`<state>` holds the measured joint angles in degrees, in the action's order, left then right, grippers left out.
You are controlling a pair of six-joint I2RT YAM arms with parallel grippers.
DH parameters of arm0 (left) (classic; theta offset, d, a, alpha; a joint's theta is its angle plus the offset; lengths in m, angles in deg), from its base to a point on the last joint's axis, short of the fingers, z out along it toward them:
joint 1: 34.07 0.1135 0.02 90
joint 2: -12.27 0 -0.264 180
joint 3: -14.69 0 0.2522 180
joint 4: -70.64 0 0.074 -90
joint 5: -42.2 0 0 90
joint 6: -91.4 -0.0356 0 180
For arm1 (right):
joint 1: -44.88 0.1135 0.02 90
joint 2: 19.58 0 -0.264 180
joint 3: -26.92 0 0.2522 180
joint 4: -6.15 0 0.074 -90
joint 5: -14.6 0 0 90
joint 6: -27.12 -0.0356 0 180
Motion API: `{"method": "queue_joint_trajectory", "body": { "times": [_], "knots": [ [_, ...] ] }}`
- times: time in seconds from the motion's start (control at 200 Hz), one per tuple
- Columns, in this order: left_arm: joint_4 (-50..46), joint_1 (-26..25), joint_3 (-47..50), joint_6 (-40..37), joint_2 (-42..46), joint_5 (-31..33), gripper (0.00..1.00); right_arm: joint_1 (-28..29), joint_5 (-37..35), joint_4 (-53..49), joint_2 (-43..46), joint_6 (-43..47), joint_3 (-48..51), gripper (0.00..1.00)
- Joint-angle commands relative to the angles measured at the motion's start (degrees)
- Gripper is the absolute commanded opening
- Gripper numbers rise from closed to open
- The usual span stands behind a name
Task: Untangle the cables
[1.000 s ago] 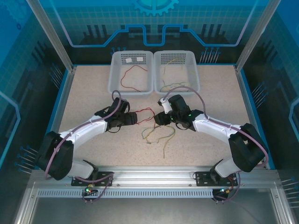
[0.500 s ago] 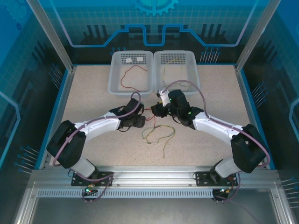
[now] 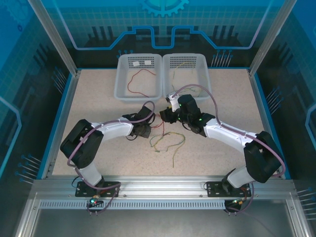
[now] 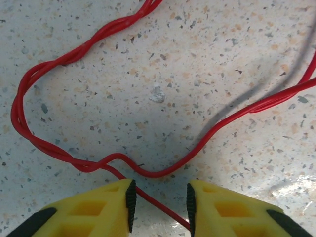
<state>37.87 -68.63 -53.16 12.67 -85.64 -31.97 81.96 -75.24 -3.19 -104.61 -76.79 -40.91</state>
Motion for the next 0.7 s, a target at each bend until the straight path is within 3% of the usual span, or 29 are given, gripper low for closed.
{"method": "queue_joint_trajectory", "body": {
  "times": [0.0, 0.245, 0.69],
  "knots": [
    [0.2, 0.1, -1.6, -0.4, 0.1, 1.6, 0.28, 0.1, -0.9, 0.9, 0.9, -0.3, 0.7, 0.47],
    [-1.0, 0.1, -1.5, 0.4, 4.8, 2.7, 0.00, 0.1, -1.2, 1.3, 1.3, -0.5, 1.1, 0.48],
    [-0.1, 0.0, 1.7, 3.7, 14.4, 1.5, 0.00, 0.0, -4.4, 1.3, 3.6, 0.1, 3.4, 0.48]
  ]
}}
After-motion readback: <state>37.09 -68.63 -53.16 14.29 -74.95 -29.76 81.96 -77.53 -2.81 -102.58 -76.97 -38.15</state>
